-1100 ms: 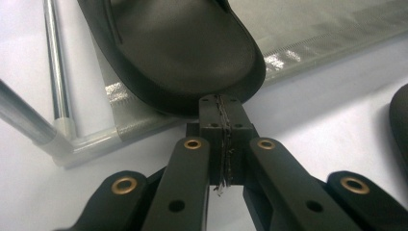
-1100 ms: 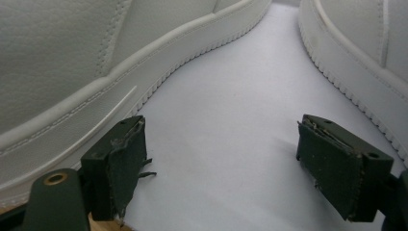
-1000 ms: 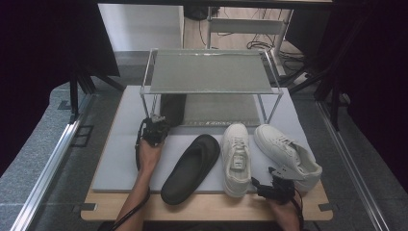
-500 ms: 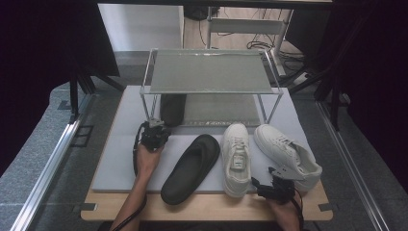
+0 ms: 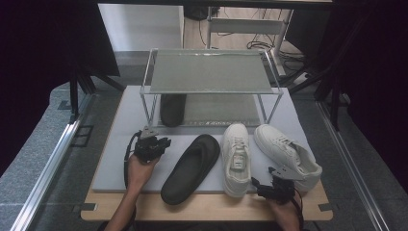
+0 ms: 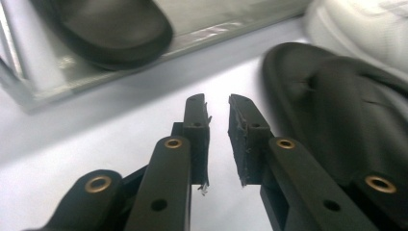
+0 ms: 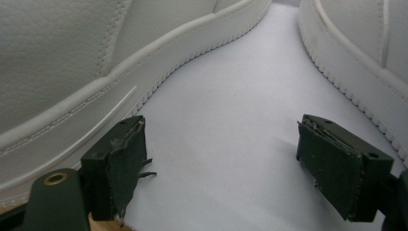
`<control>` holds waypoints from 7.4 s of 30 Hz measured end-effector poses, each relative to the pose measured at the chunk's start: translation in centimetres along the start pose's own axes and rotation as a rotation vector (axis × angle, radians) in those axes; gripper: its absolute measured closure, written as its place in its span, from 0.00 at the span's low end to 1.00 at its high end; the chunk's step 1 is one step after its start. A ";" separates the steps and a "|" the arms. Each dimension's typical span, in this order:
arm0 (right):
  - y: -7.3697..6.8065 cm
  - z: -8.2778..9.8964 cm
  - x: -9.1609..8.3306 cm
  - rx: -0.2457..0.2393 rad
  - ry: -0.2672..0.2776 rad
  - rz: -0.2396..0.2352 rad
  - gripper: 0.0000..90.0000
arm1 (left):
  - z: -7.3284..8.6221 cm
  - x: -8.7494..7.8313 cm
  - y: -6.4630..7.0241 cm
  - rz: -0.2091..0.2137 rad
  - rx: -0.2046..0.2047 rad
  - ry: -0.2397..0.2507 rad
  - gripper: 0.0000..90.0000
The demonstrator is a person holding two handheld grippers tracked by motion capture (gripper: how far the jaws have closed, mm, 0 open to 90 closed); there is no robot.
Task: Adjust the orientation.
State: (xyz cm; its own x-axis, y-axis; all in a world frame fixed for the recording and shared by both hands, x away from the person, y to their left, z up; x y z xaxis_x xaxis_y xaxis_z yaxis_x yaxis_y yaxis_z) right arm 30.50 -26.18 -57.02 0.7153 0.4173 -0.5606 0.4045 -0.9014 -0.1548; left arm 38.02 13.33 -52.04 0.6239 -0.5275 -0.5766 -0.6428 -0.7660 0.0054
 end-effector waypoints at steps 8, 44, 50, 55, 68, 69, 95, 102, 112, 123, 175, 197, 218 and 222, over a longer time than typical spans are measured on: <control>0.0 0.0 0.0 -0.001 0.000 0.001 0.20 | 0.4 -1.9 2.3 0.037 0.039 0.007 0.81; 0.0 0.0 0.0 0.000 0.000 0.001 0.20 | 0.5 0.9 6.5 0.045 0.145 -0.109 0.88; 0.0 0.0 0.0 -0.001 -0.001 0.001 0.20 | 0.0 0.5 6.2 0.043 0.141 -0.101 0.89; 0.0 0.0 0.0 0.000 -0.001 0.001 0.20 | -0.4 0.1 5.7 0.049 0.132 -0.093 0.90; 0.0 0.0 0.0 -0.001 -0.001 0.001 0.20 | -2.2 -0.5 4.5 0.009 0.091 -0.036 0.89; 0.0 0.0 0.0 0.000 -0.001 0.001 0.20 | -2.4 -0.5 4.4 0.006 0.087 -0.033 0.89; 0.0 0.0 0.0 0.003 0.002 -0.001 0.20 | -5.9 5.9 0.5 -0.104 -0.052 0.013 0.88; 0.0 0.0 0.0 0.002 0.004 -0.001 0.19 | -6.2 7.5 -0.1 -0.140 -0.096 0.034 0.88; 0.0 0.0 0.0 0.003 0.003 -0.003 0.19 | -5.8 9.0 -1.1 -0.208 -0.127 0.035 0.88; 0.0 0.0 0.0 0.001 0.003 -0.003 0.20 | -5.4 8.6 -1.1 -0.178 -0.106 0.024 0.81; 0.0 0.0 0.0 -0.006 0.000 -0.001 0.20 | 2.0 3.0 6.4 -0.019 0.111 -0.069 1.00; 0.0 0.0 0.0 -0.006 0.000 -0.002 0.19 | -0.8 6.0 6.4 -0.033 0.111 -0.023 1.00; 0.0 0.0 0.0 -0.005 0.000 -0.002 0.20 | -3.2 8.2 4.4 -0.081 0.089 0.001 1.00; 0.0 0.0 0.0 -0.005 0.000 -0.002 0.20 | -3.6 8.7 3.9 -0.086 0.083 0.003 1.00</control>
State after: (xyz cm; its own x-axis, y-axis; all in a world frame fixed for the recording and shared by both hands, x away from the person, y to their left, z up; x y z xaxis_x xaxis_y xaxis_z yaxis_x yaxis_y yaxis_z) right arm 30.51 -26.20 -57.02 0.7147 0.4191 -0.5600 0.4088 -0.8999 -0.1517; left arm 42.54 4.44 -54.14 0.6798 -0.4621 -0.5695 -0.6212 -0.7756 -0.1121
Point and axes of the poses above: each handheld gripper's, and its own axes: x roughly forward along the jaws, z roughly out of its underside, y roughly to its right, the point moved 6 cm from there along x, roughly forward along the jaws, and after that the axes turned 10 degrees about x, right-handed, at the moved point
